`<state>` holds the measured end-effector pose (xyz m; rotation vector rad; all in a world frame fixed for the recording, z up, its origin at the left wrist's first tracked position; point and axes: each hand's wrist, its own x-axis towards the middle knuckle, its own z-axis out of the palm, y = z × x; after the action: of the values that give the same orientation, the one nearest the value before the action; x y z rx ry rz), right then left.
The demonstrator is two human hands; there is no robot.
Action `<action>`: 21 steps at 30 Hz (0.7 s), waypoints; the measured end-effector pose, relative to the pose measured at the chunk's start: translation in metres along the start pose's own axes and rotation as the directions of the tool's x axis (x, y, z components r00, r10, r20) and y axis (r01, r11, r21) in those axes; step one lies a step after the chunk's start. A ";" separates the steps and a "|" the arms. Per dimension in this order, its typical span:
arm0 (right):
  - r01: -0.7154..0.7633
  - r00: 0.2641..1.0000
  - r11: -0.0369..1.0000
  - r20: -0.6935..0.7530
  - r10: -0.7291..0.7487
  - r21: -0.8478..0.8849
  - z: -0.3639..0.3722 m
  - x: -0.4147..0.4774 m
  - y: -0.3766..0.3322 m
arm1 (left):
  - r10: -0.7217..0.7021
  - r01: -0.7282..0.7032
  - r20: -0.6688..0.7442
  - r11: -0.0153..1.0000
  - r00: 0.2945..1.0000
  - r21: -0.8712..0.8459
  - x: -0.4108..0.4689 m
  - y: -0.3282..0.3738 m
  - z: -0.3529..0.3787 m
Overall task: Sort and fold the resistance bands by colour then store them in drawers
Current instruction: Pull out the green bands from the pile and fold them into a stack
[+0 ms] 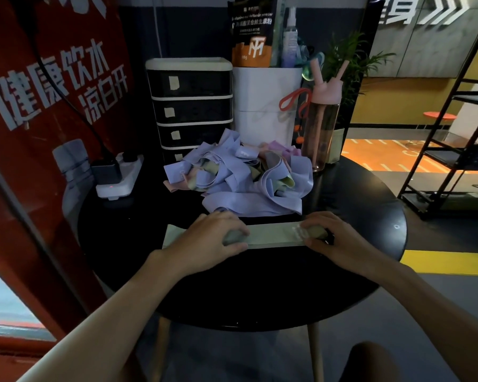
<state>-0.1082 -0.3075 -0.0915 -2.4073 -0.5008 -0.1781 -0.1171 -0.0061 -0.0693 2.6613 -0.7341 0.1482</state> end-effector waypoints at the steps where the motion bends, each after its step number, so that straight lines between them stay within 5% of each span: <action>1: -0.001 1.000 1.000 0.003 0.001 -0.014 0.000 0.000 0.000 | -0.003 0.003 -0.001 1.000 1.000 -0.002 0.000 -0.001 0.000; 16: 0.131 0.991 0.991 0.012 -0.131 0.020 -0.012 0.044 -0.044 | -0.021 0.020 -0.079 1.000 0.997 -0.019 -0.006 -0.002 0.013; 21: 0.139 0.986 0.990 -0.096 -0.139 -0.003 -0.009 0.102 -0.066 | 0.015 -0.013 -0.093 1.000 0.996 0.021 -0.006 -0.007 0.015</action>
<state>-0.0413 -0.2351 -0.0203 -2.3482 -0.6244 -0.3519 -0.1188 -0.0036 -0.0867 2.6485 -0.7255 0.2836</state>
